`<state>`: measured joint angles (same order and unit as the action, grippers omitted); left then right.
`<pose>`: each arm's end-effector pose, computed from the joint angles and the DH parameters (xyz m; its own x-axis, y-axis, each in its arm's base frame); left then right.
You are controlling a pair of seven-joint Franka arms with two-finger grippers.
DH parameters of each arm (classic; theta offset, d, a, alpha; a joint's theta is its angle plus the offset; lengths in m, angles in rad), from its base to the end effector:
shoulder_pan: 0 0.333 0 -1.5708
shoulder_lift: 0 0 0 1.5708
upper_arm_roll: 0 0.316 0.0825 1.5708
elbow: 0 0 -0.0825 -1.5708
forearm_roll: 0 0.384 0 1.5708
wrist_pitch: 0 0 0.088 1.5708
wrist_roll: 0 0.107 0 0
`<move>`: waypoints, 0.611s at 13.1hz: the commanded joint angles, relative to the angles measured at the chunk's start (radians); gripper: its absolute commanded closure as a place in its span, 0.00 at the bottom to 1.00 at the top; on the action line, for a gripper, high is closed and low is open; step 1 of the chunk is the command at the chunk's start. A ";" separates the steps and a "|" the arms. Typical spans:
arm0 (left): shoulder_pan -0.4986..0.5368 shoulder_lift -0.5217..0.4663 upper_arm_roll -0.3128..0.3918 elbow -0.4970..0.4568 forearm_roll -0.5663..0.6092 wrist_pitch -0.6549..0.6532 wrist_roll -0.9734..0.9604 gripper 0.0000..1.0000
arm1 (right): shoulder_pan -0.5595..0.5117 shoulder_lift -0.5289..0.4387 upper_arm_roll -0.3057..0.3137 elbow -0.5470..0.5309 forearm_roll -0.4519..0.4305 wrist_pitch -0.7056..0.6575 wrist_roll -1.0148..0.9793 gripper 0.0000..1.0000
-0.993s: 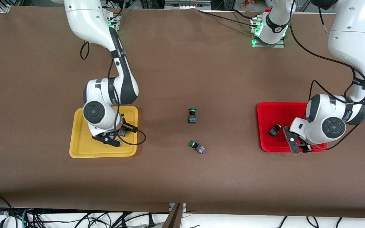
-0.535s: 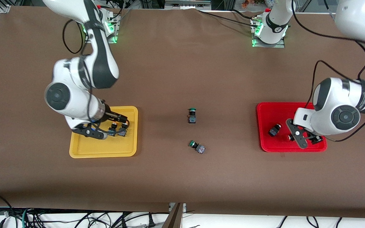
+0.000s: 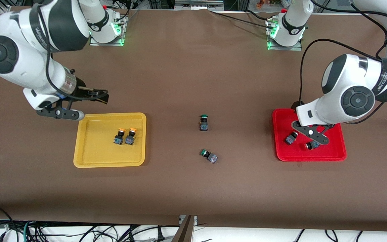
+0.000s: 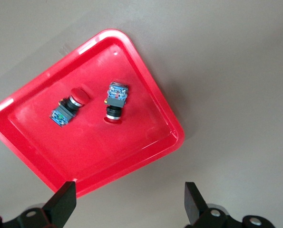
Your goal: Place red and yellow buttons in trays
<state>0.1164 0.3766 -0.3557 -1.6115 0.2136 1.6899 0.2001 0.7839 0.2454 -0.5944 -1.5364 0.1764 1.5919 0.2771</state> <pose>0.6212 -0.1066 0.4006 0.8489 -0.4493 -0.2784 -0.4713 -0.8819 -0.0138 0.5873 0.1665 0.5203 0.9834 -0.0995 -0.1516 -0.1001 -0.9950 0.0042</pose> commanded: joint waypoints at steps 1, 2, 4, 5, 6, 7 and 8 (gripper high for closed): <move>0.002 -0.010 -0.012 -0.008 -0.022 -0.007 -0.090 0.00 | -0.173 -0.078 0.178 -0.036 -0.072 -0.020 -0.053 0.01; 0.003 -0.013 -0.012 -0.004 -0.022 -0.007 -0.103 0.00 | -0.257 -0.098 0.247 -0.042 -0.078 -0.026 -0.082 0.01; 0.017 -0.033 -0.009 0.019 -0.022 -0.009 -0.090 0.00 | -0.445 -0.133 0.402 -0.045 -0.095 -0.046 -0.133 0.01; 0.020 -0.034 -0.003 0.072 -0.020 -0.034 -0.094 0.00 | -0.530 -0.153 0.472 -0.059 -0.097 -0.053 -0.154 0.01; 0.019 -0.025 -0.002 0.143 -0.014 -0.080 -0.097 0.00 | -0.582 -0.176 0.510 -0.076 -0.109 -0.053 -0.167 0.01; 0.017 -0.018 0.000 0.206 -0.007 -0.135 -0.100 0.00 | -0.624 -0.199 0.537 -0.100 -0.116 -0.052 -0.174 0.01; 0.022 -0.015 0.003 0.252 -0.013 -0.177 -0.105 0.00 | -0.667 -0.225 0.566 -0.126 -0.118 -0.052 -0.183 0.01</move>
<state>0.1336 0.3582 -0.3546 -1.4644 0.2118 1.6036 0.1051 0.1966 0.0984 -0.1012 -1.5797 0.0795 1.5369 0.1148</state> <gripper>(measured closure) 0.000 0.009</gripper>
